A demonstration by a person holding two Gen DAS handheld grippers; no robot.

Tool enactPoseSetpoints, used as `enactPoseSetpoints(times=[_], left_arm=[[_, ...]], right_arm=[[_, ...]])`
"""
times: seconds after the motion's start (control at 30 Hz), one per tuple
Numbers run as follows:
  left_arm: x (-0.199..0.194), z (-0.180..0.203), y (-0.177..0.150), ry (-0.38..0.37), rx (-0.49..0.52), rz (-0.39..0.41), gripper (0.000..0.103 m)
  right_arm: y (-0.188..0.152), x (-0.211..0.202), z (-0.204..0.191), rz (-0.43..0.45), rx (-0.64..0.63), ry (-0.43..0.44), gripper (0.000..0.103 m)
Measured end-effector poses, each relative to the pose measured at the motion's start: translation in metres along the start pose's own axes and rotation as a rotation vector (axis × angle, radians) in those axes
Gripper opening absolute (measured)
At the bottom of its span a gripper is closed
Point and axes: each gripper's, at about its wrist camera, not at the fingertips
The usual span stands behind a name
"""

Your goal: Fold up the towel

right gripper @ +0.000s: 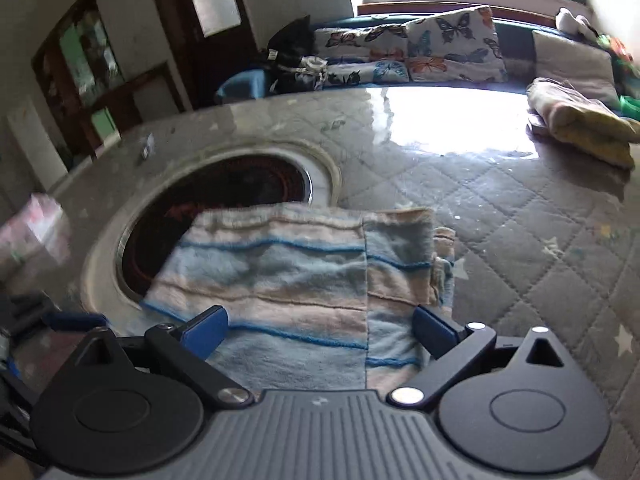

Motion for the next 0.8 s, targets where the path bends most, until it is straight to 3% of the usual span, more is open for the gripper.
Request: enactPoseSetpoints(times=[0.17,0.8], left_arm=[[-0.001,0.001,0.000,0.005,0.007,0.001,0.096],[-0.011,0.005,0.003,0.031,0.036,0.009,0.096]], right_arm=[[-0.015,-0.030,-0.009,0.018,-0.038,0.034,0.100],[-0.062,-0.082,-0.020,0.073,-0.070,0.083,0.100]])
Point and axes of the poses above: each gripper's, at about its wrist camera, not at the fingertips, and x roughly the way its jaws point, z to its right, y to its top, and after that the axes turned 12 degrees about x, right-handed
